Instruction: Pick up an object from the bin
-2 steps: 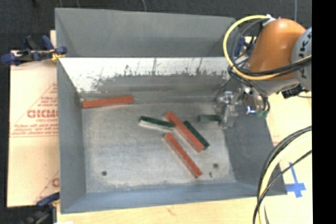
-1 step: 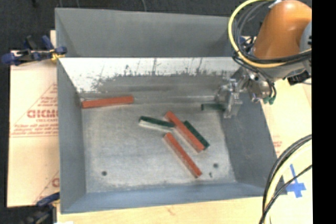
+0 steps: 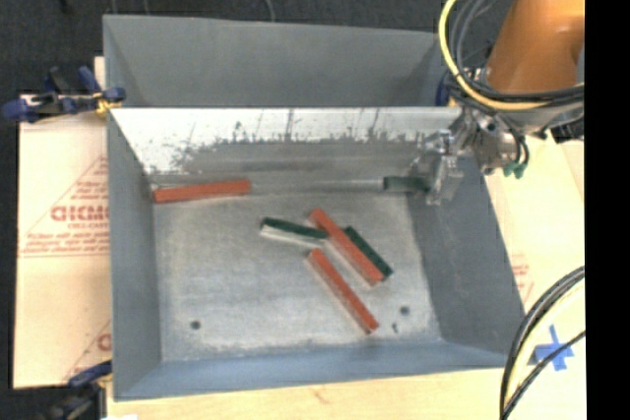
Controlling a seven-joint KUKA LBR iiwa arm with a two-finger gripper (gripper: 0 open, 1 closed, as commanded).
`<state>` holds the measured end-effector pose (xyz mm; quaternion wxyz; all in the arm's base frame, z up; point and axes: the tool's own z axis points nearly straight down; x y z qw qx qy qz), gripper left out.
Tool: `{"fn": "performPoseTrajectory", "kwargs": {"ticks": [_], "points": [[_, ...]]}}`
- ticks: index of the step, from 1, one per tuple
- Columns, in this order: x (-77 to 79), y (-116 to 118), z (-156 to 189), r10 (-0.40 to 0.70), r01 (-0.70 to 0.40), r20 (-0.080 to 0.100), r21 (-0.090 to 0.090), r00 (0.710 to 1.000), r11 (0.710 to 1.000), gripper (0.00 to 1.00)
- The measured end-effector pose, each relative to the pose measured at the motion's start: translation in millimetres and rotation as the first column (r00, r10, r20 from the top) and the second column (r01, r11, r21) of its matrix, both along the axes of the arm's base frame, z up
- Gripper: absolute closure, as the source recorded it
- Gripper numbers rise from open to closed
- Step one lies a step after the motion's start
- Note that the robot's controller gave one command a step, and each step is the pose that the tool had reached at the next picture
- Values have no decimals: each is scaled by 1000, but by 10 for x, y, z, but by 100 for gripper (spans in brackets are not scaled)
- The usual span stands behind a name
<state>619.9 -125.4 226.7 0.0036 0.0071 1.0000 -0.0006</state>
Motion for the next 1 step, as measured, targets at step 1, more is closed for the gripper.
{"fn": "performPoseTrajectory", "kwargs": {"ticks": [1], "points": [[36,-103,294,33,-33,-2,-1,999,999,100]]}}
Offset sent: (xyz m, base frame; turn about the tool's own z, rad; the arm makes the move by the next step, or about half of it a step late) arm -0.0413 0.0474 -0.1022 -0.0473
